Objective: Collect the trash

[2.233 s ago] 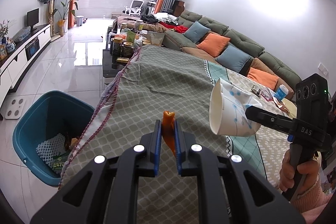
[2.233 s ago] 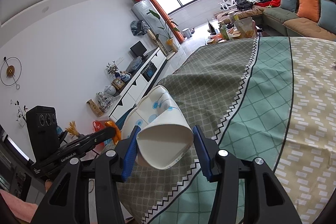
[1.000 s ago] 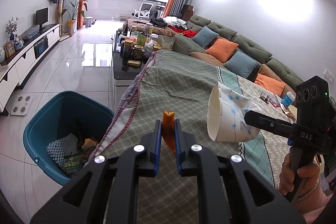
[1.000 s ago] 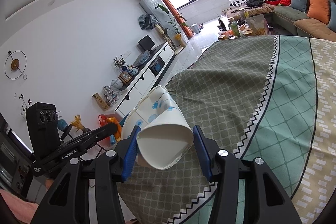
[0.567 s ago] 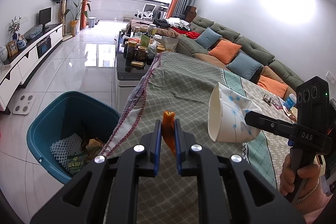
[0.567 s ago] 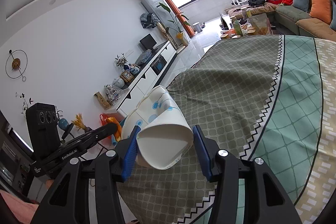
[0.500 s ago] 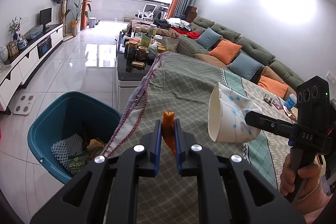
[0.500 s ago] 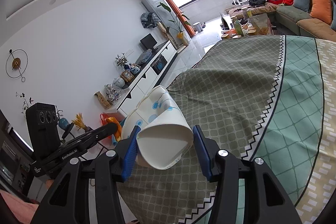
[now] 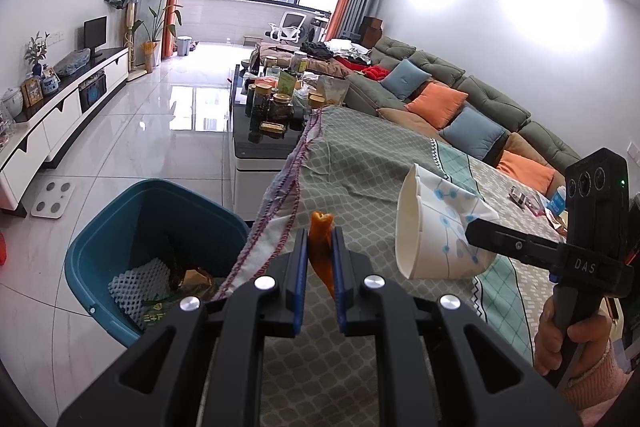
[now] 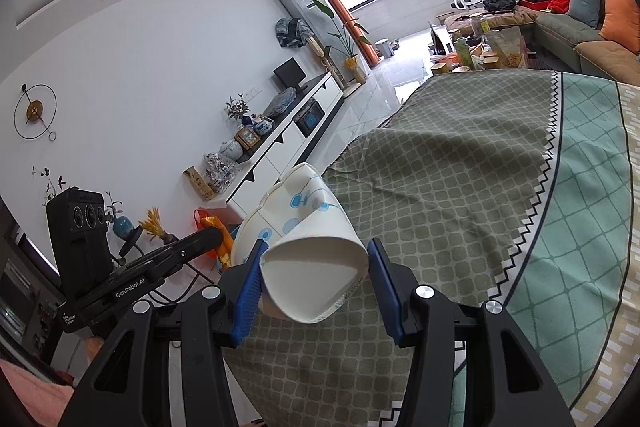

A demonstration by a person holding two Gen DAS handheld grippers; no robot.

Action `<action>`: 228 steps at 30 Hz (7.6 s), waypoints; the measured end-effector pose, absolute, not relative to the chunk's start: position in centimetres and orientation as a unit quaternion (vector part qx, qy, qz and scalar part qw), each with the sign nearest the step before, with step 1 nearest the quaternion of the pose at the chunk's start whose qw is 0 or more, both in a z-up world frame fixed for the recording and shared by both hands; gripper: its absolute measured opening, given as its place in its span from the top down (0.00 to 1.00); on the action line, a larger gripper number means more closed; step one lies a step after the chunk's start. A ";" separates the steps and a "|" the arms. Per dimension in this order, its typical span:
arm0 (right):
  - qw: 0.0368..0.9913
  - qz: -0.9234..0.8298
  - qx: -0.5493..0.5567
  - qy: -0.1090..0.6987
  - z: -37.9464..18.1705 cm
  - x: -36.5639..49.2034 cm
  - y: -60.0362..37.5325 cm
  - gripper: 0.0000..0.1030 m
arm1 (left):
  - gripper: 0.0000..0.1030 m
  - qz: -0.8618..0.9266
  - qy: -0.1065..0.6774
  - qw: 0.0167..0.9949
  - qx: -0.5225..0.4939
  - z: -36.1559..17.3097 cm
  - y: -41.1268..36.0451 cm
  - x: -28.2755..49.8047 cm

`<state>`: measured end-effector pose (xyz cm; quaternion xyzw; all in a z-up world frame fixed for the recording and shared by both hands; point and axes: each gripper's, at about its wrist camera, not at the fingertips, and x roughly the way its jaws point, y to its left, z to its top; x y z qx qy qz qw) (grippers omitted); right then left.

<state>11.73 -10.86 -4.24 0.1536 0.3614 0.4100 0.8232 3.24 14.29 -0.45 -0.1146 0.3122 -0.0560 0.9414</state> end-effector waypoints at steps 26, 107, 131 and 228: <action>0.814 0.432 0.136 0.363 -4.0 11.9 -8.2 0.51 | 0.87 -0.018 0.302 0.945 -0.121 0.0 15.7 2.5; 0.790 0.475 0.051 0.386 -3.8 13.5 2.4 0.51 | 0.87 0.077 0.306 0.941 -0.124 -1.7 19.7 3.7; 0.792 0.463 0.004 0.399 -4.5 13.8 7.0 0.51 | 0.87 0.090 0.334 0.929 -0.130 -3.9 20.1 5.6; 0.987 0.053 0.045 0.146 -1.3 -0.2 -25.5 0.04 | 0.03 -0.061 0.127 0.990 0.004 -0.2 -5.5 2.8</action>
